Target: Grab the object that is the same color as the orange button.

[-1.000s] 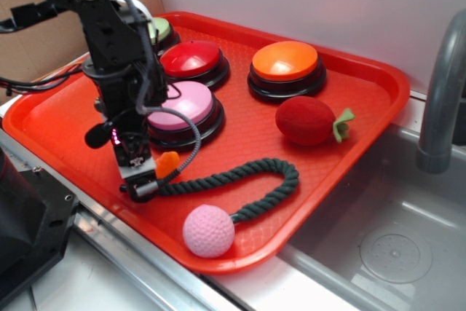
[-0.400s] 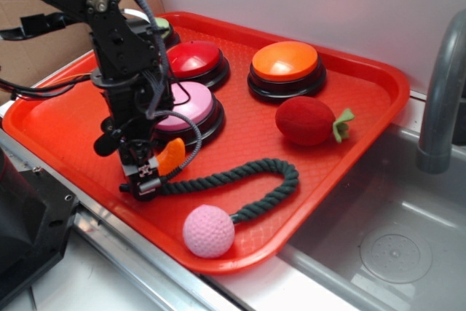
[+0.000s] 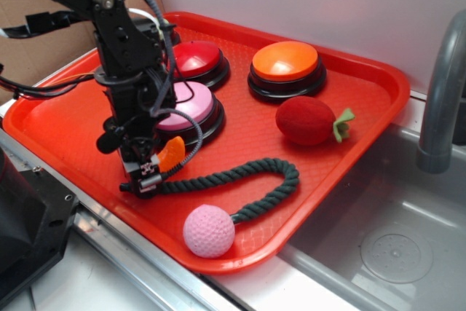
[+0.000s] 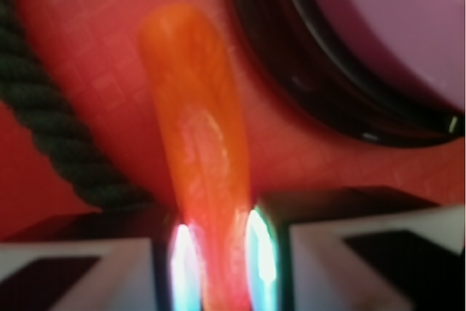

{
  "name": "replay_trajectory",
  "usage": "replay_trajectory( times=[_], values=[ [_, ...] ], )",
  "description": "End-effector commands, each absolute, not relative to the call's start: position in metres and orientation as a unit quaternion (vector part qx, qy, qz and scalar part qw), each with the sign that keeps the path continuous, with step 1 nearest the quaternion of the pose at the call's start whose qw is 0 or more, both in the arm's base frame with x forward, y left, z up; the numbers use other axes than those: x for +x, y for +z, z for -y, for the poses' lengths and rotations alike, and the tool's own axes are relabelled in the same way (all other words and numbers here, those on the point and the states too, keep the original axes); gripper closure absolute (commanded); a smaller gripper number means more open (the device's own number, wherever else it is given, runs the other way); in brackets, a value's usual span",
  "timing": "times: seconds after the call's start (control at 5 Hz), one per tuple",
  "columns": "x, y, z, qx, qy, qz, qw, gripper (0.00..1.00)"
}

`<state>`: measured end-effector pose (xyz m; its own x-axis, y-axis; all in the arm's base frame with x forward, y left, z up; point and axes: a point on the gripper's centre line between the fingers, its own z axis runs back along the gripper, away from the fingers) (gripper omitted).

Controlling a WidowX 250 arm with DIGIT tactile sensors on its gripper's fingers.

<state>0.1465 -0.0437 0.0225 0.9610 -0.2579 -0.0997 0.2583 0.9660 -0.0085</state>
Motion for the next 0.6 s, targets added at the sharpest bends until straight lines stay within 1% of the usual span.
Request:
replay_trajectory(
  times=[0.0,0.2,0.4],
  values=[
    [0.159,0.1,0.041,0.013,-0.094,-0.001,0.995,1.0],
    [0.158,0.125,0.021,-0.026,-0.079,0.006,0.997,1.0],
    [0.155,0.151,0.008,0.001,-0.045,0.014,0.999,1.0]
  ],
)
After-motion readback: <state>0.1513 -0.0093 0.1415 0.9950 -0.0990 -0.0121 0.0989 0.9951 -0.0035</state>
